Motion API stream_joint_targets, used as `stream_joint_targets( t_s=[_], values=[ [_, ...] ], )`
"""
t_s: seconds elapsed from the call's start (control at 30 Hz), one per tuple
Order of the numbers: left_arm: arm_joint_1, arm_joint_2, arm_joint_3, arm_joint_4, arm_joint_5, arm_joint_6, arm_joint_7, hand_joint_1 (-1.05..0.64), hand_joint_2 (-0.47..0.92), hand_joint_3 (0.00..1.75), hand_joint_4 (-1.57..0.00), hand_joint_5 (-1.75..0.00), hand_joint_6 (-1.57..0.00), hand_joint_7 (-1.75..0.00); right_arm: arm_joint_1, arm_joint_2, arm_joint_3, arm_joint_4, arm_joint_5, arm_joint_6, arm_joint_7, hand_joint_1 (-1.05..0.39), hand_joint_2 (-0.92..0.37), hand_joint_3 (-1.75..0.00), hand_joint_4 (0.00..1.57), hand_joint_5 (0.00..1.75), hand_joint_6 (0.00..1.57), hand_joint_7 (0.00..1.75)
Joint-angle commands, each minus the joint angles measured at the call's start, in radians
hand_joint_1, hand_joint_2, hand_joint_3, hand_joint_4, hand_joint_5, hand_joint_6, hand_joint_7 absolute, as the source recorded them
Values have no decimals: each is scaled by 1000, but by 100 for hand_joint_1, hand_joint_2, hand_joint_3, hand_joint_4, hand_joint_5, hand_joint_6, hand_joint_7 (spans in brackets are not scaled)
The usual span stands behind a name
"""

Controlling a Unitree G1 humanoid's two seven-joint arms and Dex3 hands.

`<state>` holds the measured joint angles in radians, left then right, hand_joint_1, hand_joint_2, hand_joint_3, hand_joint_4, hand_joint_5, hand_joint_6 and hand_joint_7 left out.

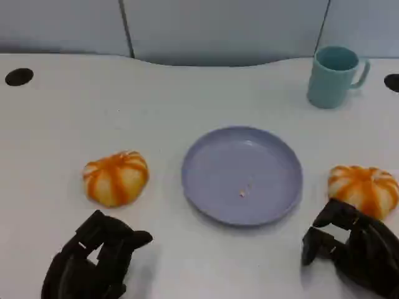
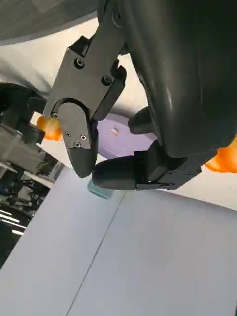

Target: Grasp the bread from the table and place it into the plate.

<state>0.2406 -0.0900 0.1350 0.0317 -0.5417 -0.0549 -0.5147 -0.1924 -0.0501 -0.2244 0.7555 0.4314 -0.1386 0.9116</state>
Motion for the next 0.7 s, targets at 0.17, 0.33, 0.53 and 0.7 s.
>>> stream_joint_targets(
  t_s=[0.17, 0.33, 0.53, 0.7],
  values=[
    [1, 15, 6, 5, 9, -9, 2, -42, 67, 64, -53, -166, -46, -152, 23, -10, 0, 21, -13, 5, -16, -41, -46, -100, 70, 156, 68, 120],
    [0, 13, 6, 9, 7, -12, -4, -41, 67, 67, -52, -167, -47, -151, 25, -8, -2, 20, -11, 4, -12, -38, -47, -101, 69, 156, 66, 121],
    [-3, 17, 13, 3, 2, -7, 1, -43, 64, 67, -54, -166, -48, -151, 27, -5, 3, 13, -15, 20, -28, -41, -46, -98, 71, 155, 68, 120],
    [-17, 29, 22, 6, 2, -22, -10, -44, 66, 66, -52, -165, -46, -151, 24, 0, 5, 16, -15, 21, -26, -41, -46, -99, 69, 156, 68, 119]
  ],
)
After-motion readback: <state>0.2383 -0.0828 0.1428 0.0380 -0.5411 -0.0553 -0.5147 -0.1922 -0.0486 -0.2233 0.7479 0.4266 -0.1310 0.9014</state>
